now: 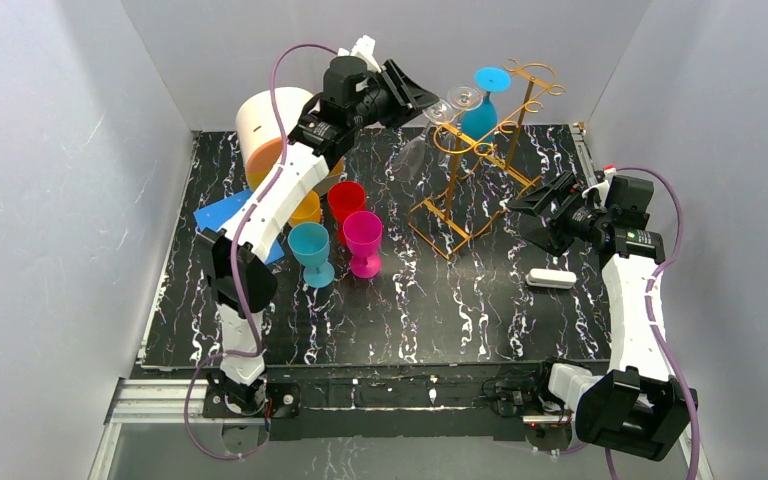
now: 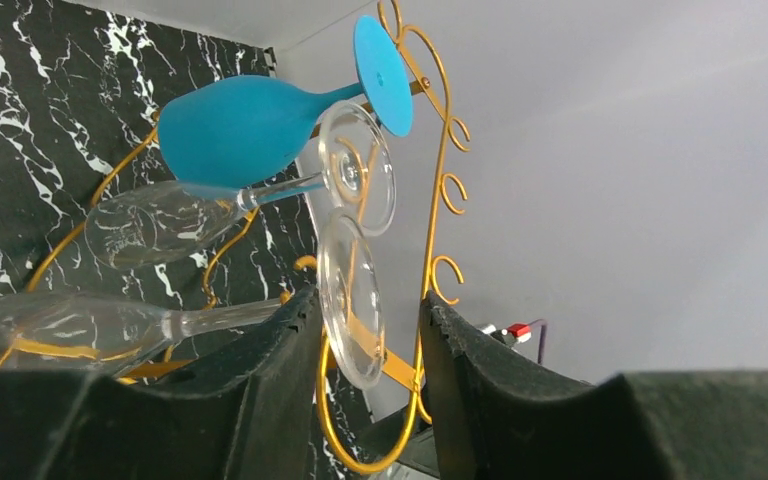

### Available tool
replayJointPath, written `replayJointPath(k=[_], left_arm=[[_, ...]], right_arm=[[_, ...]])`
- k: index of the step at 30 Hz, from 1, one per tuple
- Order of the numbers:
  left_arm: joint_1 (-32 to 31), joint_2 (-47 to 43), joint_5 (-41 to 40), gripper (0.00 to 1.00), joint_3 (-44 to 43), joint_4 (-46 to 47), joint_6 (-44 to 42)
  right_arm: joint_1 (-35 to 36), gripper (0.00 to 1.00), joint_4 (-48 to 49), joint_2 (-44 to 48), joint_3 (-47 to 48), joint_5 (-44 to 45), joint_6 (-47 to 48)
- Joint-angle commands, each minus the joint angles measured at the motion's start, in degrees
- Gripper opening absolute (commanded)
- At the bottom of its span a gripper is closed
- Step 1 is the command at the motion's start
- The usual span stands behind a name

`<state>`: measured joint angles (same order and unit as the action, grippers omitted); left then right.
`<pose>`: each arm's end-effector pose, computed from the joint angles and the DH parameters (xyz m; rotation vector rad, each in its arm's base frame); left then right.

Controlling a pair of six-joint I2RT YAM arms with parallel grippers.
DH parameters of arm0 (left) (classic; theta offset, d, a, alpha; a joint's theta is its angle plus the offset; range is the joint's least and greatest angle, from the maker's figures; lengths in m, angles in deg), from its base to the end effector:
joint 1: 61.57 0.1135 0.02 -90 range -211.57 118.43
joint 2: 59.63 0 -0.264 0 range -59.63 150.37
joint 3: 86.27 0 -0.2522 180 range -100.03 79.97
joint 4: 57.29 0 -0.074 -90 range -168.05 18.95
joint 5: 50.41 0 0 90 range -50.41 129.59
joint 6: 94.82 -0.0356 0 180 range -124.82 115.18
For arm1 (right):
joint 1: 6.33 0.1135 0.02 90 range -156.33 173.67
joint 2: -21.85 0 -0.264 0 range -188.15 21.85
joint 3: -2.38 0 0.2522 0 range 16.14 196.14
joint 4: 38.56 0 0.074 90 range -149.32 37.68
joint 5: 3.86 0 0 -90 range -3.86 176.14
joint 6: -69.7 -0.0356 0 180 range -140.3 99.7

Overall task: Take the wine glass off the wine glass rack
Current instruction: Adjust the wine rack at the center of the board, then pick up the wine glass from the wine rack.

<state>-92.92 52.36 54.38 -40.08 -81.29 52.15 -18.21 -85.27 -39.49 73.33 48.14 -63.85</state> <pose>0.3892 -0.2478 0.4479 -0.1782 1.7886 -1.3622 0.2232 -0.0245 0.3257 0.6955 2.1411 1.0362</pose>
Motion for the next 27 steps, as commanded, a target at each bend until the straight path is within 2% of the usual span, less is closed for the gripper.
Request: replayJointPath(k=[1, 6, 15, 23, 27], left_arm=[[0.24, 2.86, 2.66, 0.38, -5.26, -5.16, -4.40], [0.24, 5.00, 5.01, 0.33, -7.00, -6.34, -4.83], [0.24, 5.58, 5.49, 0.08, -8.20, -7.23, -5.46], [0.31, 4.92, 4.80, 0.03, -9.33, -7.31, -5.87], [0.48, 4.07, 4.97, 0.05, -9.75, -5.26, -4.95]], right_arm=[[-0.07, 0.99, 0.78, 0.69, 1.65, -1.20, -0.22], [-0.07, 0.99, 0.53, 0.65, 2.05, -1.52, -0.15], [-0.08, 0.99, 0.34, 0.71, 2.17, -1.49, -0.22], [-0.07, 0.99, 0.25, 0.80, 2.28, -1.64, -0.30], [-0.07, 0.99, 0.25, 0.97, 2.24, -1.67, -0.40]])
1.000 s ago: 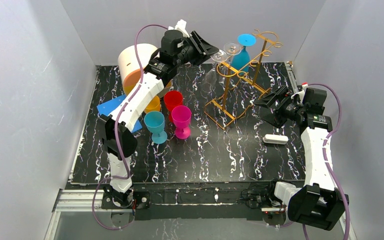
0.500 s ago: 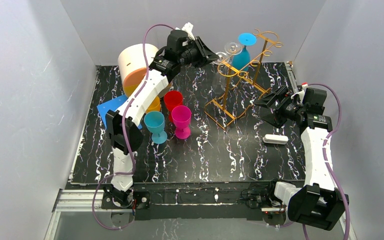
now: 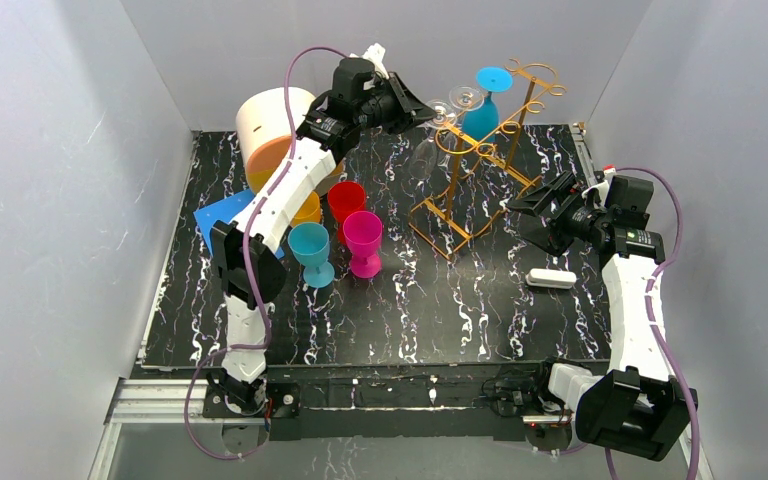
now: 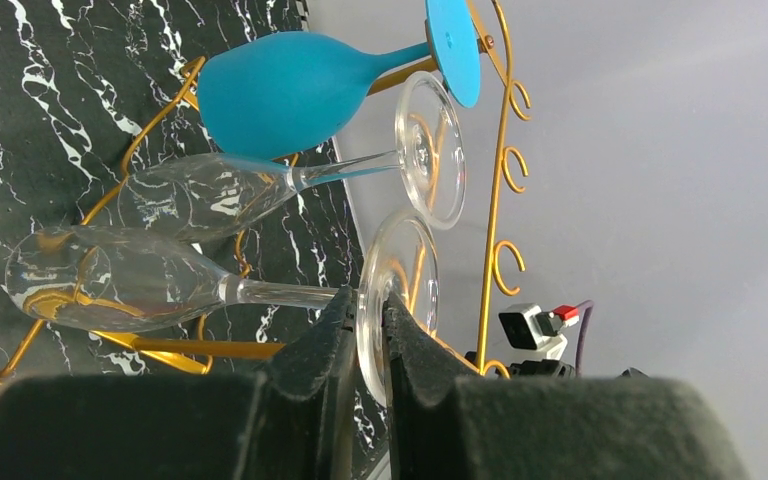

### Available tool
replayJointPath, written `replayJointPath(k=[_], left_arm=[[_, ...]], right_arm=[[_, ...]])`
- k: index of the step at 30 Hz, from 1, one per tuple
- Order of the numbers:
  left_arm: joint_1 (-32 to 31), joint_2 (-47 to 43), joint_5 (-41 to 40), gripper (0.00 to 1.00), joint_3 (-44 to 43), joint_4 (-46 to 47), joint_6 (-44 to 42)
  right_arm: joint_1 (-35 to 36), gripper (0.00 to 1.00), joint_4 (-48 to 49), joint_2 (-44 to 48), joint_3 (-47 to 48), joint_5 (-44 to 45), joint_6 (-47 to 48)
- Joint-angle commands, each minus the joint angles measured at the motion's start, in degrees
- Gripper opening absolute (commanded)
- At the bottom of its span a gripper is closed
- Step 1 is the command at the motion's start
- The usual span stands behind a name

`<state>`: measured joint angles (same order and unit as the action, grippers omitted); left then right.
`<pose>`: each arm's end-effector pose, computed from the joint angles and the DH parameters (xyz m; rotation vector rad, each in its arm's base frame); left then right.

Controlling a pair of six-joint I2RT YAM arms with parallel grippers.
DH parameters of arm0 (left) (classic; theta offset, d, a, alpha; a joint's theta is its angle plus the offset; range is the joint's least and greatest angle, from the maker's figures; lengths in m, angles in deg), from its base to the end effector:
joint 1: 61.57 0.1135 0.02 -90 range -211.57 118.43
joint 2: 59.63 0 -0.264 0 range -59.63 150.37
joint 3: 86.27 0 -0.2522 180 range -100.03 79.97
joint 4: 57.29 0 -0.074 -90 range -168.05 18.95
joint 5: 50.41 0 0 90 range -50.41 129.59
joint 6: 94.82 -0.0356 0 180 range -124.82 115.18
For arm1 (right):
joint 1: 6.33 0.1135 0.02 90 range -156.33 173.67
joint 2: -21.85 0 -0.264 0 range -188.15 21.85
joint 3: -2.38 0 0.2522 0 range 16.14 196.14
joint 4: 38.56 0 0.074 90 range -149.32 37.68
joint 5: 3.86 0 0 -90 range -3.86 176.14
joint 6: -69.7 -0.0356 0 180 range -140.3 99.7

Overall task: Take the wine glass off the wine glass rack
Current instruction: Pick up the wine glass from the wine rack.

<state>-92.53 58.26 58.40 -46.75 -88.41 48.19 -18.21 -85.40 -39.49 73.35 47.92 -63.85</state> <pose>0.4082 -0.2582 0.4277 -0.0971 1.9116 -1.3249 0.2230 -0.0244 0.3257 0.6946 2.1430 1.0407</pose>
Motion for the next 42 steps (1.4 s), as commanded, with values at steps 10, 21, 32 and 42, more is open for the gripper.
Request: replayJointPath(k=[10, 21, 32, 42], left_arm=[[1.64, -3.77, 4.85, 0.04, 1.50, 12.36, 5.63], [2.57, -4.37, 3.82, 0.24, 2.92, 7.30, 1.66], [2.57, -3.48, 4.95, 0.06, 2.01, 6.80, 1.04], [2.62, -3.28, 5.59, 0.00, -0.72, 6.86, 1.54]], right_arm=[[-0.07, 0.99, 0.34, 1.21, 1.51, -1.42, -0.37], [-0.08, 0.99, 0.38, 1.23, 1.03, -1.69, -0.57], [-0.07, 0.99, 0.39, 1.62, 0.86, -1.83, -0.83], [-0.07, 0.99, 0.39, 1.83, 0.86, -1.95, -1.01]])
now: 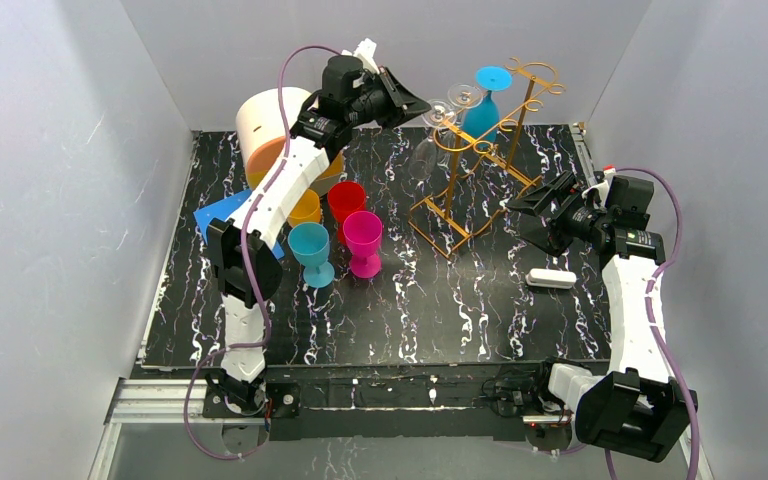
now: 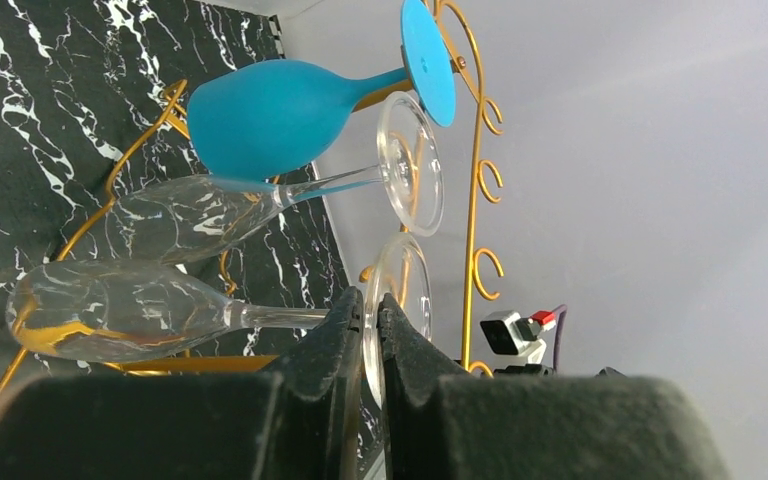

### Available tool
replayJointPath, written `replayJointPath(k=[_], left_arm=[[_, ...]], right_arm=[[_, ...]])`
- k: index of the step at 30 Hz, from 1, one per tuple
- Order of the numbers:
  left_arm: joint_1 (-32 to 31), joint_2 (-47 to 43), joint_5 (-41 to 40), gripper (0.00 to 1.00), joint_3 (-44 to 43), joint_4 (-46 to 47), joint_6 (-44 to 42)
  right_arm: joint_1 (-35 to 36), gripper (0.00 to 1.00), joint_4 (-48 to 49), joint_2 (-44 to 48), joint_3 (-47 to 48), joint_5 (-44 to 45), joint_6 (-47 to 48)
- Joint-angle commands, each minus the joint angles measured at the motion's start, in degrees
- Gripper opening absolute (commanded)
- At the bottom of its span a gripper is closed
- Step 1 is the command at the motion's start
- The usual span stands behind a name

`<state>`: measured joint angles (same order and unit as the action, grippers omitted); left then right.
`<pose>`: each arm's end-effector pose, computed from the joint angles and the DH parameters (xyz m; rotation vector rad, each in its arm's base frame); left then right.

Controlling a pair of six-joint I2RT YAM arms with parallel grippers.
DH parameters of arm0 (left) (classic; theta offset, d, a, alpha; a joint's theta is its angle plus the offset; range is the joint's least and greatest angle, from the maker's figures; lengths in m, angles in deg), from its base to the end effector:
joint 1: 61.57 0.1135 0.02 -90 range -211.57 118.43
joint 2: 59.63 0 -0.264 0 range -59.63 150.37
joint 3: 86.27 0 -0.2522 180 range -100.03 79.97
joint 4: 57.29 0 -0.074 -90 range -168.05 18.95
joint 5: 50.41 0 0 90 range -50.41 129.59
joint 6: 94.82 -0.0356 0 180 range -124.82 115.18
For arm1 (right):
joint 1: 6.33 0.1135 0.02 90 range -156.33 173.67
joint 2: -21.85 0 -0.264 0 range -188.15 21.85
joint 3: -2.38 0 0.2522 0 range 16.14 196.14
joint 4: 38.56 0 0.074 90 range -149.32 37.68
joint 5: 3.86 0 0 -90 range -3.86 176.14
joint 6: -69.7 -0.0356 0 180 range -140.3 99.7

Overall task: Take the wine glass off the wine glass rack
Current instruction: Pick up the wine glass from the wine rack, then place the wine glass at the center of the board.

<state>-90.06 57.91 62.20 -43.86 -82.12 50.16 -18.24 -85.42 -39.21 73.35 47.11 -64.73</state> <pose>0.4202 -0.2436 0.4251 -0.0915 1.8546 -1.3907 0.2218 -0.0239 0.3268 0.7006 2.1387 1.0637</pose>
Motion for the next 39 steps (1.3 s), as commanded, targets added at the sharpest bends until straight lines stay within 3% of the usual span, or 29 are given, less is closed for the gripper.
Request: replayJointPath(k=[1, 16, 23, 34, 39], left_arm=[[0.23, -2.95, 2.07, 0.00, -3.72, 1.12, -0.05], [3.66, -3.40, 5.02, 0.00, -0.63, 13.02, 8.56], [5.68, -2.90, 5.90, 0.00, -1.08, 13.45, 9.35], [6.90, -8.09, 7.83, 0.00, 5.42, 18.85, 10.61], [7.11, -12.63, 8.08, 0.00, 7.80, 16.20, 8.48]], right_arm=[[-0.05, 0.99, 0.41, 1.55, 0.89, -1.12, -0.14], [-0.05, 0.99, 0.93, 2.24, 2.71, -3.66, 0.12], [-0.05, 0.99, 1.51, 3.31, 5.18, -4.80, 0.24], [0.27, 0.99, 4.50, 3.68, 11.04, -13.74, 0.96], [0.94, 0.99, 6.99, 3.90, 11.78, -17.79, -0.22]])
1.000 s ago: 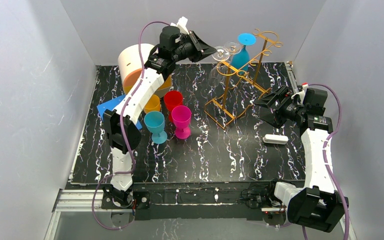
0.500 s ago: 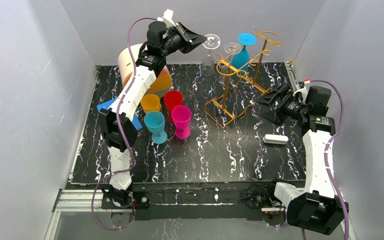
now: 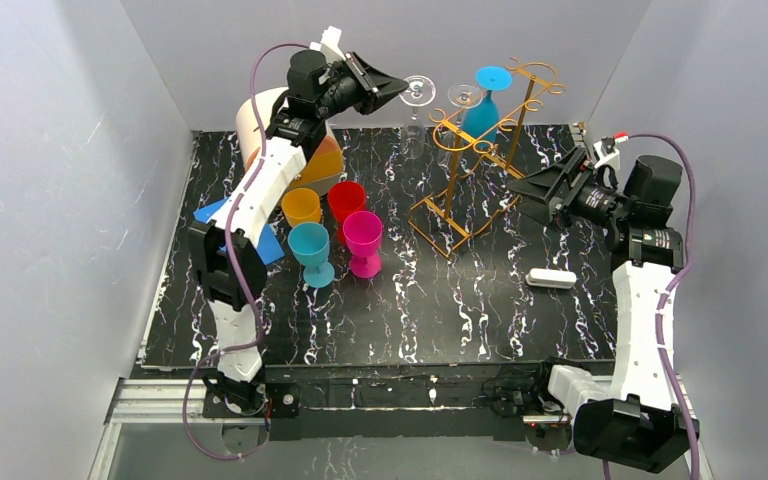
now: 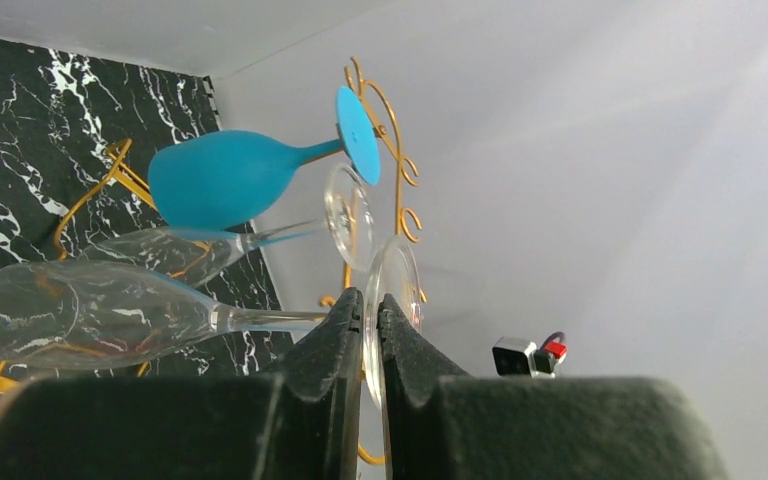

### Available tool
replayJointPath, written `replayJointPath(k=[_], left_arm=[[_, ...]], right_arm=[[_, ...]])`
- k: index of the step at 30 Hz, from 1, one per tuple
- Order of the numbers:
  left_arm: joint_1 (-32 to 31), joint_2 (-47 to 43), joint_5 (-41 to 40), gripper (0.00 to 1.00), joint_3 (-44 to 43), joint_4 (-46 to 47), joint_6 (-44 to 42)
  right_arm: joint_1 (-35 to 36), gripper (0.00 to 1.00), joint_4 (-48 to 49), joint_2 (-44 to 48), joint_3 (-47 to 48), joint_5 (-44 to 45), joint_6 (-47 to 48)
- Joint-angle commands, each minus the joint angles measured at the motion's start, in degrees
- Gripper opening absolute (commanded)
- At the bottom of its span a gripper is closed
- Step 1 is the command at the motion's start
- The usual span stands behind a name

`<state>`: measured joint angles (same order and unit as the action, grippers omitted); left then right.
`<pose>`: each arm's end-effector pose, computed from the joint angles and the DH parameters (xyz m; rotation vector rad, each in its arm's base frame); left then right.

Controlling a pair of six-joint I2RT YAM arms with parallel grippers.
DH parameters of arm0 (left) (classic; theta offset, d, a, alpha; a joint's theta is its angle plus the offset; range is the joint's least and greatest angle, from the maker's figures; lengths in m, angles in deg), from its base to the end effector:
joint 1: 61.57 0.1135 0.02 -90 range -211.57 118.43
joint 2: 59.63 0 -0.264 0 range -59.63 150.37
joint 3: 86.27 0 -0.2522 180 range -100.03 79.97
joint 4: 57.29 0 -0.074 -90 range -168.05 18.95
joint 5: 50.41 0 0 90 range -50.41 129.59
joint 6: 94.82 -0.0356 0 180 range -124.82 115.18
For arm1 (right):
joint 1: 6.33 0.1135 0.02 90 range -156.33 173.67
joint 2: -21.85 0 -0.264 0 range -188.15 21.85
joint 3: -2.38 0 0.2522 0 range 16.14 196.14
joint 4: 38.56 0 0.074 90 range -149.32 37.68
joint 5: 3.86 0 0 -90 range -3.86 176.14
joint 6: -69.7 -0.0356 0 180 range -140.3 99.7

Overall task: Take the wine glass off the wine glass rack
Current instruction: Place the wine glass at the center of the board.

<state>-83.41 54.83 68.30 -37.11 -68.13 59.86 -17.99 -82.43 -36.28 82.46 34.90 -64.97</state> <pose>0.4355 -0.1930 0.4351 -0.1686 1.6965 -1.5447 0.2053 -0.0140 0.3960 0.3553 1.9718 1.2422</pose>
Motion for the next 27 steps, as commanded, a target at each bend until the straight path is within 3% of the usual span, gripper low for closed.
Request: replayJointPath(k=[1, 6, 9, 15, 27], left_arm=[[0.49, -10.73, 1.85, 0.00, 1.76, 1.52, -1.76], [0.68, -19.08, 1.91, 0.00, 8.04, -4.82, -7.79], [0.75, -24.49, 3.78, 0.00, 15.05, -0.18, -6.74], [0.66, -32.44, 8.66, 0.00, 23.14, -1.89, -8.55], [-3.35, -41.43, 9.01, 0.00, 33.13, -4.17, -9.97]], right_arm=[[0.94, 0.99, 4.38, 0.95, 2.67, -6.12, -0.27], [2.59, 0.97, 5.23, 0.20, 1.07, -9.22, 1.73], [3.56, 0.96, 5.06, -0.21, 0.66, -10.12, 2.08], [5.22, 0.94, 9.41, -0.42, -2.68, -10.26, -1.07], [25.54, 0.92, 18.63, -0.40, -1.69, 6.47, -10.49]])
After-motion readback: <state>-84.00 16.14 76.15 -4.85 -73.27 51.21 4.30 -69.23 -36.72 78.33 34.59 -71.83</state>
